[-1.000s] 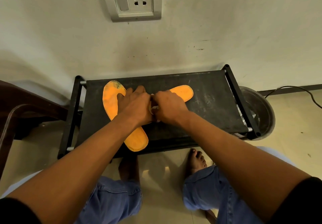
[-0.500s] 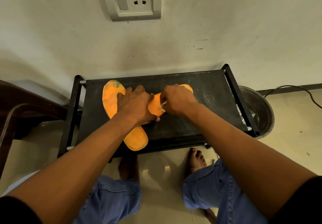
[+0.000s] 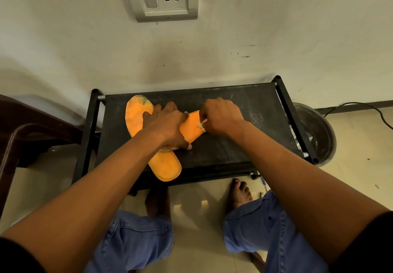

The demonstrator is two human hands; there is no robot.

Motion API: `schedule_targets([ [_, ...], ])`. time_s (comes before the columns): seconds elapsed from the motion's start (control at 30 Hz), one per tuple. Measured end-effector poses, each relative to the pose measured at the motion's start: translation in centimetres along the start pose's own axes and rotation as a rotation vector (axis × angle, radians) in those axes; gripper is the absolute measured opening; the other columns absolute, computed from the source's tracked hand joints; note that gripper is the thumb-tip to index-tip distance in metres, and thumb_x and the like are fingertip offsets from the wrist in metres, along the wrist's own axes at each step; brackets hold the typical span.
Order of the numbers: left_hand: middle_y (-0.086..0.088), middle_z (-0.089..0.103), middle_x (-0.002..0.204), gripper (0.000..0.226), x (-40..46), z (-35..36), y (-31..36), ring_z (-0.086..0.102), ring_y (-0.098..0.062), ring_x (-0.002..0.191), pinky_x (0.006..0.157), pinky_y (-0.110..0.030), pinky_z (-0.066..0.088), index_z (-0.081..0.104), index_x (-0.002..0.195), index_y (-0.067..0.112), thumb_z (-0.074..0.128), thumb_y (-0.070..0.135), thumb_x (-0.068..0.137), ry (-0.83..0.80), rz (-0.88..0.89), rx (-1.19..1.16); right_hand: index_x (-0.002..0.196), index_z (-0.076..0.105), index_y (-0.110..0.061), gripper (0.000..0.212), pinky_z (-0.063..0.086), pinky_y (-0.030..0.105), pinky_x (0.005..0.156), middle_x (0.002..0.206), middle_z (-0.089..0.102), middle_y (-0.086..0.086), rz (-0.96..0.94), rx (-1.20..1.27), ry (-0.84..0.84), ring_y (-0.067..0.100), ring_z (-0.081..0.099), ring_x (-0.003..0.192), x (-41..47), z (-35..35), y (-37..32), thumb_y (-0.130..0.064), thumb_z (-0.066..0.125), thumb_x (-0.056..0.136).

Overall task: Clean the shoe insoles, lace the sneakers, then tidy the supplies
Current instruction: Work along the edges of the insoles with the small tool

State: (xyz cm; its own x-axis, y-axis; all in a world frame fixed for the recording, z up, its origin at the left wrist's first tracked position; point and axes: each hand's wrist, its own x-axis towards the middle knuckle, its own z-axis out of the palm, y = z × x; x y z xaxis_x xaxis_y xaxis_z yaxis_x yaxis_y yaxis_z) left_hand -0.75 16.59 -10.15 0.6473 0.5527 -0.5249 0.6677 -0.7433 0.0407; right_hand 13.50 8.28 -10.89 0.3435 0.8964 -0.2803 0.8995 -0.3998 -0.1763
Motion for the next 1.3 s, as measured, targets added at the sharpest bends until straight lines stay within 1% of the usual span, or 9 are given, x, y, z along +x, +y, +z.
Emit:
schedule_targets([
  [0.17, -0.003, 0.036, 0.149, 0.093, -0.2, 0.2, 0.2, 0.034, -0.035, 0.138, 0.104, -0.058, 0.041, 0.046, 0.144, 0.038, 0.082, 0.067, 0.064, 0.024, 0.008, -0.019, 0.121, 0.067, -0.022, 0.033, 0.048, 0.033, 0.064, 0.115, 0.067, 0.005, -0.08, 0.019, -0.065, 0.023, 0.065, 0.097, 0.0, 0.8, -1.4, -0.026, 0.072, 0.089],
  [0.27, -0.002, 0.036, 0.149, 0.097, -0.2, 0.3, 0.1, 0.033, -0.035, 0.138, 0.102, -0.057, 0.041, 0.041, 0.149, 0.039, 0.081, 0.068, 0.065, 0.031, 0.008, -0.017, 0.123, 0.065, -0.022, 0.035, 0.053, 0.035, 0.068, 0.114, 0.066, 0.006, -0.012, -0.014, -0.018, 0.025, 0.066, 0.096, -0.4, 0.4, -1.0, -0.028, 0.071, 0.089],
  [0.47, -0.002, 0.032, 0.152, 0.107, 0.0, 0.3, 0.0, 0.031, -0.035, 0.14, 0.104, -0.057, 0.04, 0.029, 0.156, 0.038, 0.079, 0.07, 0.067, 0.021, 0.004, -0.002, 0.117, 0.064, -0.018, 0.031, 0.047, 0.036, 0.071, 0.111, 0.066, 0.008, 0.169, -0.021, 0.03, 0.032, 0.067, 0.099, -0.4, -0.5, 0.3, -0.022, 0.069, 0.086],
  [0.57, -0.003, 0.033, 0.15, 0.107, 0.0, 0.4, 0.0, 0.032, -0.035, 0.139, 0.103, -0.057, 0.04, 0.03, 0.156, 0.038, 0.08, 0.069, 0.066, 0.022, 0.004, 0.005, 0.115, 0.066, -0.016, 0.03, 0.048, 0.035, 0.069, 0.109, 0.067, 0.009, 0.101, -0.031, 0.017, 0.029, 0.067, 0.096, -0.2, -0.3, -0.1, -0.016, 0.067, 0.086],
  [0.77, -0.003, 0.036, 0.148, 0.097, -0.2, 0.3, 0.1, 0.034, -0.035, 0.138, 0.103, -0.057, 0.04, 0.042, 0.148, 0.039, 0.082, 0.068, 0.065, 0.027, 0.008, -0.019, 0.124, 0.068, -0.022, 0.035, 0.047, 0.031, 0.069, 0.12, 0.066, 0.005, -0.135, 0.033, -0.117, 0.022, 0.063, 0.104, 0.4, -0.1, -0.3, -0.022, 0.071, 0.089],
  [0.93, -0.001, 0.036, 0.149, 0.088, -0.4, 0.1, 0.1, 0.033, -0.035, 0.138, 0.104, -0.058, 0.04, 0.05, 0.141, 0.039, 0.082, 0.067, 0.064, 0.02, 0.015, -0.041, 0.123, 0.068, -0.023, 0.032, 0.045, 0.028, 0.067, 0.12, 0.064, 0.001, -0.223, 0.03, -0.158, 0.02, 0.062, 0.104, 0.2, 0.0, -1.0, -0.026, 0.07, 0.091],
  [1.07, -0.001, 0.036, 0.148, 0.089, -0.3, 0.2, 0.1, 0.033, -0.035, 0.138, 0.103, -0.057, 0.04, 0.049, 0.142, 0.039, 0.082, 0.068, 0.065, 0.026, 0.012, -0.043, 0.123, 0.067, -0.027, 0.033, 0.053, 0.031, 0.065, 0.116, 0.066, 0.002, -0.158, -0.044, -0.105, 0.02, 0.065, 0.097, 0.1, 0.1, -1.1, -0.032, 0.07, 0.09],
  [1.2, -0.002, 0.034, 0.149, 0.103, -0.1, 0.5, 0.0, 0.033, -0.035, 0.138, 0.101, -0.056, 0.041, 0.035, 0.153, 0.039, 0.08, 0.07, 0.066, 0.028, 0.005, -0.006, 0.122, 0.066, -0.025, 0.034, 0.046, 0.033, 0.067, 0.113, 0.065, 0.007, 0.004, -0.114, 0.031, 0.028, 0.067, 0.097, -0.1, -0.4, -0.3, -0.027, 0.069, 0.088],
  [1.3, -0.002, 0.033, 0.15, 0.107, -0.1, 0.4, -0.1, 0.032, -0.035, 0.139, 0.101, -0.056, 0.041, 0.03, 0.156, 0.039, 0.079, 0.07, 0.066, 0.026, 0.01, -0.002, 0.12, 0.066, -0.022, 0.034, 0.044, 0.034, 0.07, 0.114, 0.066, 0.007, 0.112, -0.114, 0.038, 0.03, 0.067, 0.099, -0.1, -0.7, 0.6, -0.027, 0.07, 0.087],
])
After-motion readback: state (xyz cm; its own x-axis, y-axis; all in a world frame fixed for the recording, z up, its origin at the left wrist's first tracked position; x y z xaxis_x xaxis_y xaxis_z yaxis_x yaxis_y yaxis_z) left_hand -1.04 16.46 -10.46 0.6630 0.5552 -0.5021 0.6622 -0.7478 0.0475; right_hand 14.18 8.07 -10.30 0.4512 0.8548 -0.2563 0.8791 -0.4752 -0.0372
